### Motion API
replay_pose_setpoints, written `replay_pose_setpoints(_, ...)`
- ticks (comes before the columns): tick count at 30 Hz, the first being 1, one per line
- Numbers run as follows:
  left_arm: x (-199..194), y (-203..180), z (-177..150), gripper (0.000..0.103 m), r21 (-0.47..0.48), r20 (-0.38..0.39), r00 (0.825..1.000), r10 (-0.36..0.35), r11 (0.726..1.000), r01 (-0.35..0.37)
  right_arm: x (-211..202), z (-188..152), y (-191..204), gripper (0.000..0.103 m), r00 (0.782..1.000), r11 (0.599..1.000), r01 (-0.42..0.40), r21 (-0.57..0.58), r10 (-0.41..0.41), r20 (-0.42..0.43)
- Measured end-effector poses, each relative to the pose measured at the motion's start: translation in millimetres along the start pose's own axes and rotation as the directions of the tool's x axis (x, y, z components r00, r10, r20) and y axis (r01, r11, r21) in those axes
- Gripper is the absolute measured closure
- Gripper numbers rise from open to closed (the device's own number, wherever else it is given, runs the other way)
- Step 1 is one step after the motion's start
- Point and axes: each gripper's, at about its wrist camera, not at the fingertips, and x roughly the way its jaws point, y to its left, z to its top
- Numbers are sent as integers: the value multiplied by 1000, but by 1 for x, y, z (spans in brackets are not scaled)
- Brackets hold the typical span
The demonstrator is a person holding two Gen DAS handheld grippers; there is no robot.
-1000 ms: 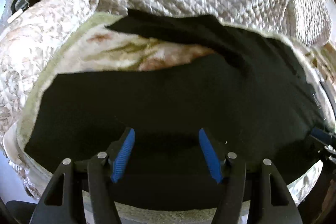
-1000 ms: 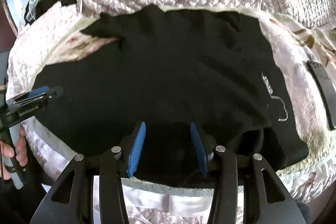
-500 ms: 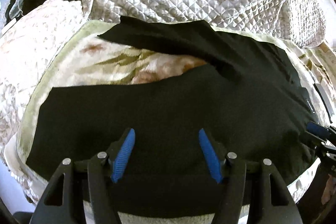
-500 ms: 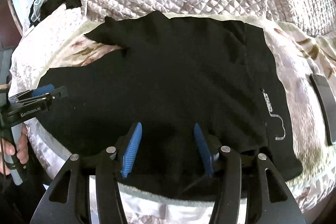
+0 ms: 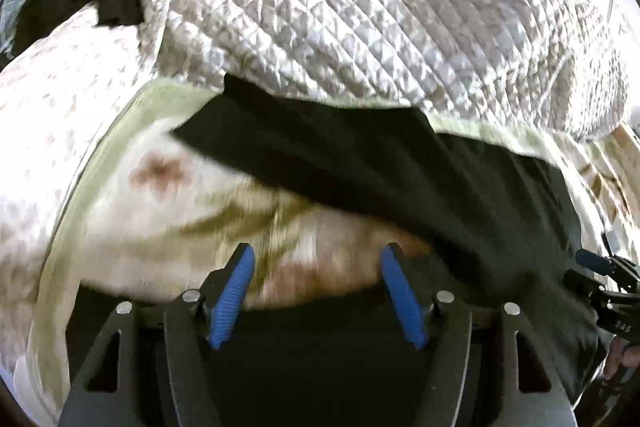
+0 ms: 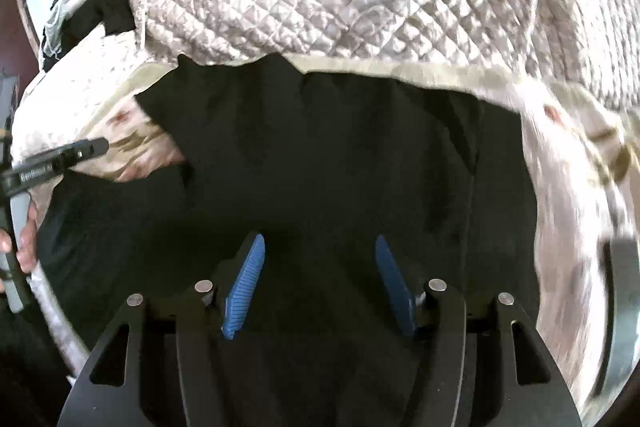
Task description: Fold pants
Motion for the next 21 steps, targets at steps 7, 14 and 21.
replay_pose_setpoints(7,58,-7,55,27,37,13,999,-49,998,49,49,62,-16,44,1000,998,-15,-58,15,2)
replay_pose_setpoints(14,118,4,85,25,49,2,1000,11,999,-12,104,115,-38,42,1000,996,-15,-89,15,-7)
replay_pose_setpoints(21,157,13,83,45,47,-50,997,65,997,-63,169,138,-46,42,990,990,-46,-132,27,-142)
